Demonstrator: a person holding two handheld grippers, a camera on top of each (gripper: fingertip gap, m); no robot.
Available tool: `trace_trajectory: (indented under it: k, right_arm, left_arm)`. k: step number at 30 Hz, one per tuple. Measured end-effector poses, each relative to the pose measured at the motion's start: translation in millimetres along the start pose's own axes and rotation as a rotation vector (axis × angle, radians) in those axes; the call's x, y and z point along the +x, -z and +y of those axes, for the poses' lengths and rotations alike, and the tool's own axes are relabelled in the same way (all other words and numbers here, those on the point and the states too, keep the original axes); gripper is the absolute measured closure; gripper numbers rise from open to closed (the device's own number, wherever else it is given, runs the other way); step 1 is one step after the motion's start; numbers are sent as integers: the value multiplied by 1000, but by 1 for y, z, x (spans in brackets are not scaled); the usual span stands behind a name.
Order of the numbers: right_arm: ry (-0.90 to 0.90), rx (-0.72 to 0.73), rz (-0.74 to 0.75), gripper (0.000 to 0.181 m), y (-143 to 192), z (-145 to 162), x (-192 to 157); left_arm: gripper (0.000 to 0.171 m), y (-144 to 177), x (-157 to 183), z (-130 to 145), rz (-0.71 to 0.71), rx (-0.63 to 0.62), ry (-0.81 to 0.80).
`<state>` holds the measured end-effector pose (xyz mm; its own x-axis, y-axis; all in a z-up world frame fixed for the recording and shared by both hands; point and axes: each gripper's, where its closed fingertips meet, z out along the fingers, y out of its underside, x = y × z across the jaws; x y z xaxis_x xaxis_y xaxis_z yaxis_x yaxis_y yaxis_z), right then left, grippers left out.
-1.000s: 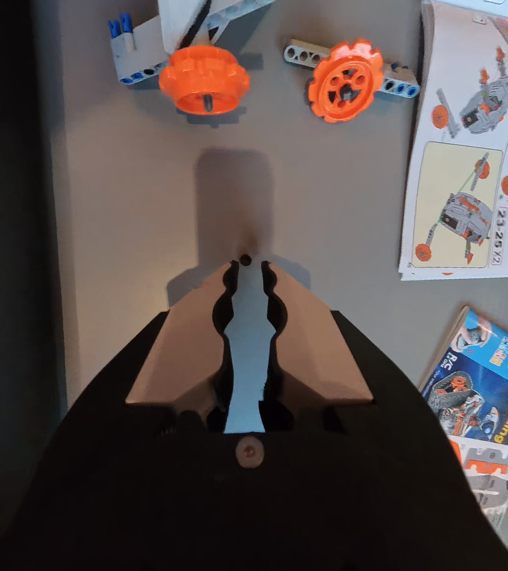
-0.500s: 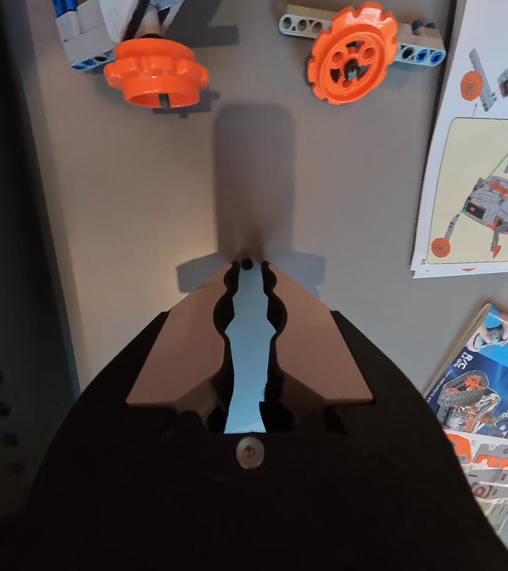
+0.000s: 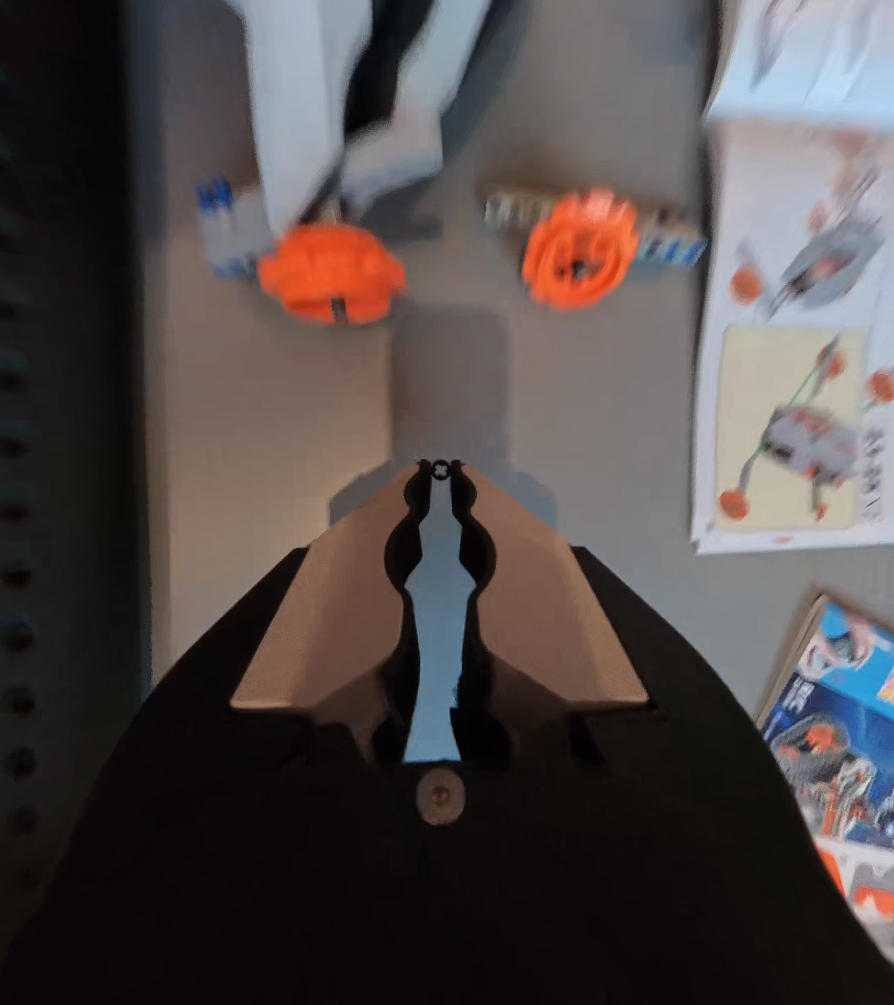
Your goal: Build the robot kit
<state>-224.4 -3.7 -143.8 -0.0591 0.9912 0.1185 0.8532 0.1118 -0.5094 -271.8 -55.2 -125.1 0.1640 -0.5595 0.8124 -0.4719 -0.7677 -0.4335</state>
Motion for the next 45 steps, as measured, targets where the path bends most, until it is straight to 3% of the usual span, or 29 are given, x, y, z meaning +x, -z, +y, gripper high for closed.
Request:
trace_trajectory:
  k: [2, 5, 10, 21, 36, 40, 45]
  right_arm:
    - [6, 235, 62, 176, 23, -38, 4]
    - [16, 617, 35, 176, 70, -84, -12]
    - [-1, 910, 16, 176, 110, -103, -22]
    - [25, 876, -4, 176, 101, -101, -30]
    - [-1, 853, -34, 176, 84, -91, -26]
    - [-21, 808, -92, 176, 76, -82, -25]
    - [-6, 517, -98, 176, 32, -40, -19]
  left_arm:
    - [166, 4, 14, -13, 59, 75, -59]
    - [166, 16, 42, -33, 173, 204, -166]
    - [166, 32, 80, -46, 331, 334, -269]
    - [166, 22, 88, -40, 376, 303, -317]
    - [166, 8, 76, -38, 409, 262, -205]
    - [166, 2, 50, -32, 266, 202, -160]
    - [166, -9, -8, -2, -120, -18, -155]
